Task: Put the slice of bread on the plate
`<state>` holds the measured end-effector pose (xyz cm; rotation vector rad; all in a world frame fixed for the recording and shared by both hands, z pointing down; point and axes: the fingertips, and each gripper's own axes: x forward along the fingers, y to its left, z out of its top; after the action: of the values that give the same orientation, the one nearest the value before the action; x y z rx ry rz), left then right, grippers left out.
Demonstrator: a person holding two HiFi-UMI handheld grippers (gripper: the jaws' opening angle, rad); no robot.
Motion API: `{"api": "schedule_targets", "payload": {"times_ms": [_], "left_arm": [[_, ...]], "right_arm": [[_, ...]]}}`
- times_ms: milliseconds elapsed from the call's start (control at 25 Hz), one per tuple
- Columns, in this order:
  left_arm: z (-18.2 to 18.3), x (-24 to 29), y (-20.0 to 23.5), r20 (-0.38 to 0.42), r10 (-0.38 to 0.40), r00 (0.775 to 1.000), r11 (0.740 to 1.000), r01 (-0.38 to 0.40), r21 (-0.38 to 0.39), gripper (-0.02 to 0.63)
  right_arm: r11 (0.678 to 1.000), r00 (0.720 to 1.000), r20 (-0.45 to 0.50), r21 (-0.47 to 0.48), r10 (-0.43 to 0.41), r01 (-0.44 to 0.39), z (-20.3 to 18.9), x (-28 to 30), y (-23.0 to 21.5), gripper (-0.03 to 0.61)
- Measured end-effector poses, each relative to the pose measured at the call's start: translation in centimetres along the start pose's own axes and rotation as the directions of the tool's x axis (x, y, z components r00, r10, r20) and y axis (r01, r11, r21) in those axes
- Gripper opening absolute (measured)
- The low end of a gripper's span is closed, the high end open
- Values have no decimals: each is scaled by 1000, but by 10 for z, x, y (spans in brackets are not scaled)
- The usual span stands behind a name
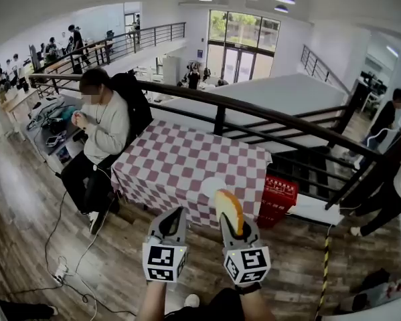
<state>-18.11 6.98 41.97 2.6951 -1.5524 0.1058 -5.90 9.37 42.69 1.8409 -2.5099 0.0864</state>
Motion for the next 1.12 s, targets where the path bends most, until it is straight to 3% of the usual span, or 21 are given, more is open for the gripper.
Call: {"api": "schedule_targets", "payload": {"times_ms": [160,400,640,800,1120], "left_arm": [[-18,25,-32,-29,-14,999,999,13,-30,17],[-32,68,1,-62,-70,996,996,67,-58,17],[-27,149,-9,-96,-77,992,997,76,-16,17],[-5,201,-12,-80,-61,995,998,62,14,17],[-3,285,-25,-97,-25,995,1000,24,-5,17]], "right_arm": [[1000,999,-41,3,10,-10,-16,-10,-26,103],[998,998,-68,59,-11,15,-28,47,-24,103],[995,998,-55,97,-4,9,-30,106,-90,103],[991,1000,0,131,-31,30,-4,144,-152,103],[983,999,-17,181,-34,37,-7,188,-240,103]]}}
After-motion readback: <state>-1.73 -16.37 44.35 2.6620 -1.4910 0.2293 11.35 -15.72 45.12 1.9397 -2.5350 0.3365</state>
